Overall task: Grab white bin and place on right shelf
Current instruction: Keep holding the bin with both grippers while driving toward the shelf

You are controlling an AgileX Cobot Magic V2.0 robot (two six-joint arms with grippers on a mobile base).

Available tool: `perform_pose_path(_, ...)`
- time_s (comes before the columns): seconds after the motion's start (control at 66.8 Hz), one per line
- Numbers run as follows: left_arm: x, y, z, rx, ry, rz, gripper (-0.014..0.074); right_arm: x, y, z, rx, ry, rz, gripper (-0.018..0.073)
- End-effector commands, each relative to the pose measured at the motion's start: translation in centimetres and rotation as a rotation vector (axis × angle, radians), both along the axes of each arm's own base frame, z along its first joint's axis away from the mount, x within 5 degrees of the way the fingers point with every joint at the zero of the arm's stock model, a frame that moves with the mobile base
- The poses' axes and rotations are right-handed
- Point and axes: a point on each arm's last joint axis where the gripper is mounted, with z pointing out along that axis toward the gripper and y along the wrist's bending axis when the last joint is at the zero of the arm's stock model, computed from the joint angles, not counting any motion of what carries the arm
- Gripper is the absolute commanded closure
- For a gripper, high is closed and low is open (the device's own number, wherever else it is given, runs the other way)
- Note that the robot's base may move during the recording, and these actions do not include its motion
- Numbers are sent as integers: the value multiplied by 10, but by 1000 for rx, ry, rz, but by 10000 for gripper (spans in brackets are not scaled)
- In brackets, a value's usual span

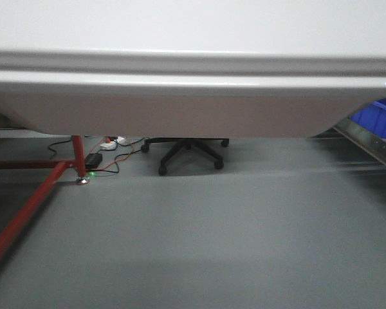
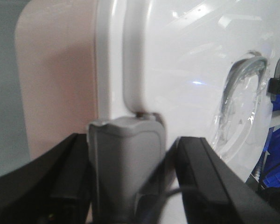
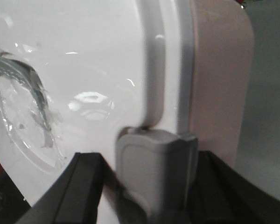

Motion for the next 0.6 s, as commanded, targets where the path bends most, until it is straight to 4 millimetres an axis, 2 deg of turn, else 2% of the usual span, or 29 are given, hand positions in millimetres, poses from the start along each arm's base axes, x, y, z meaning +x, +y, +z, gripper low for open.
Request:
perform_pose_path(0.0,-21,-14,21,-152,-4,-206,356,-14,12,22,155,-40,138,225)
perform_pose_path(0.584,-21,-14,21,-152,-4,-206,356,-14,12,22,155,-40,138,225)
